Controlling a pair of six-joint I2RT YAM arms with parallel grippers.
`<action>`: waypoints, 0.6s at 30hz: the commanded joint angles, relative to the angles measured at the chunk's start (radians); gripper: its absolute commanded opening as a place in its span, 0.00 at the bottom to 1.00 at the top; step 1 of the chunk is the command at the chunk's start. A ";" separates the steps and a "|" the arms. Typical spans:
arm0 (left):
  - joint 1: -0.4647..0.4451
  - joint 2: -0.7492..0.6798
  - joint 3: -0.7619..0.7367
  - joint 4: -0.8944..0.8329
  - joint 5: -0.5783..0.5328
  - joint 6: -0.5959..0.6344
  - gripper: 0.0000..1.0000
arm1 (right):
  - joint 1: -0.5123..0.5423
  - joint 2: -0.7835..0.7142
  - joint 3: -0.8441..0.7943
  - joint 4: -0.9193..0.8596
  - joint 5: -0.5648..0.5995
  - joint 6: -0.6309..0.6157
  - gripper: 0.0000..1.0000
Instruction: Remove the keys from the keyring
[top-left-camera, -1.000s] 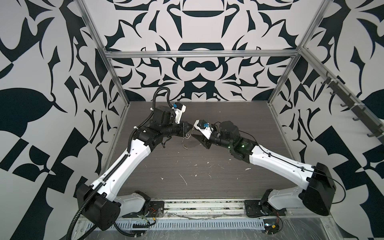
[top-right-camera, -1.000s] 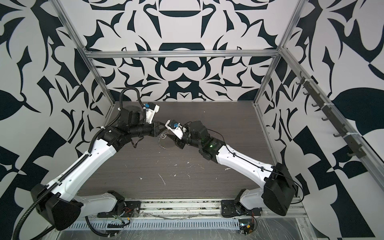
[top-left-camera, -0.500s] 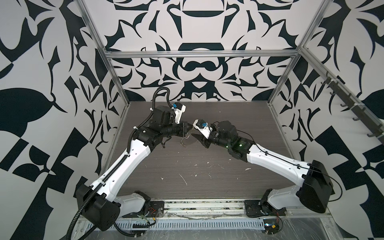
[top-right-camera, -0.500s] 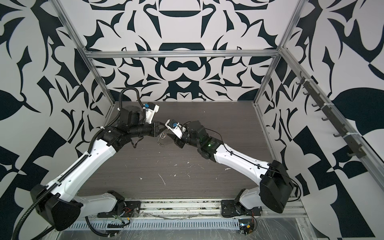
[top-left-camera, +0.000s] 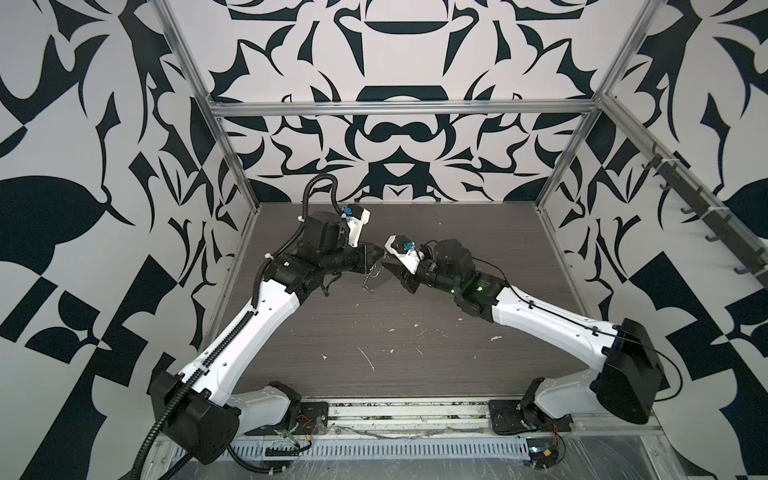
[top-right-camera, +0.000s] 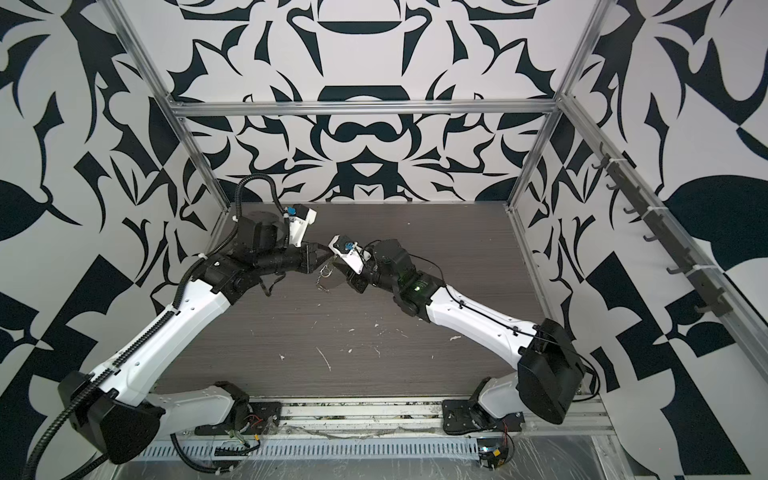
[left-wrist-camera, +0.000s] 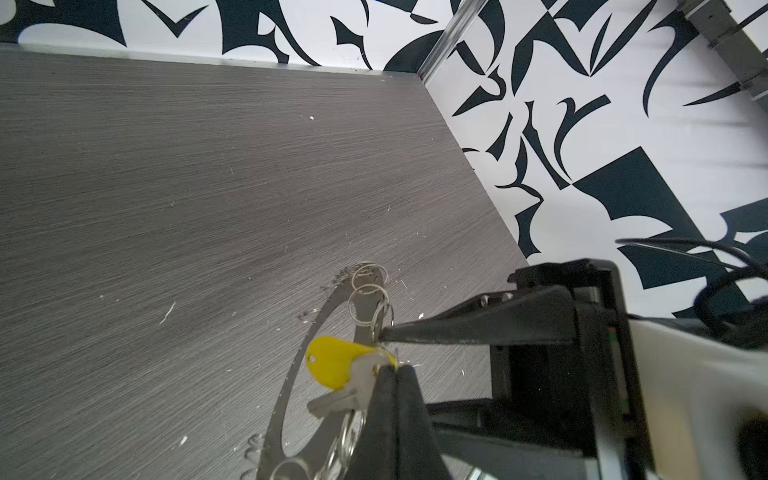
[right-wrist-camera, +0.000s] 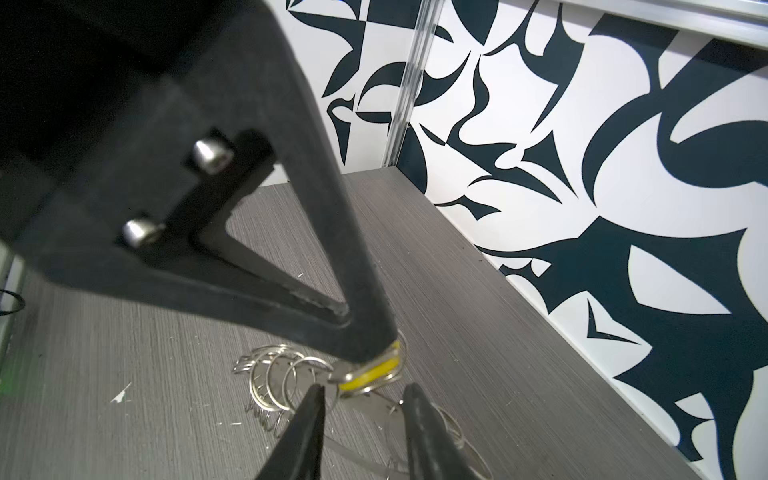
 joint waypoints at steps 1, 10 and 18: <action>-0.001 -0.031 0.016 0.005 0.005 -0.010 0.00 | 0.003 -0.024 0.049 0.028 0.013 -0.005 0.28; -0.001 -0.030 0.015 0.009 0.003 -0.011 0.00 | 0.002 -0.047 0.044 0.011 0.067 -0.008 0.20; -0.001 -0.028 0.016 0.010 0.000 -0.010 0.00 | 0.003 -0.063 0.057 -0.021 0.159 0.011 0.19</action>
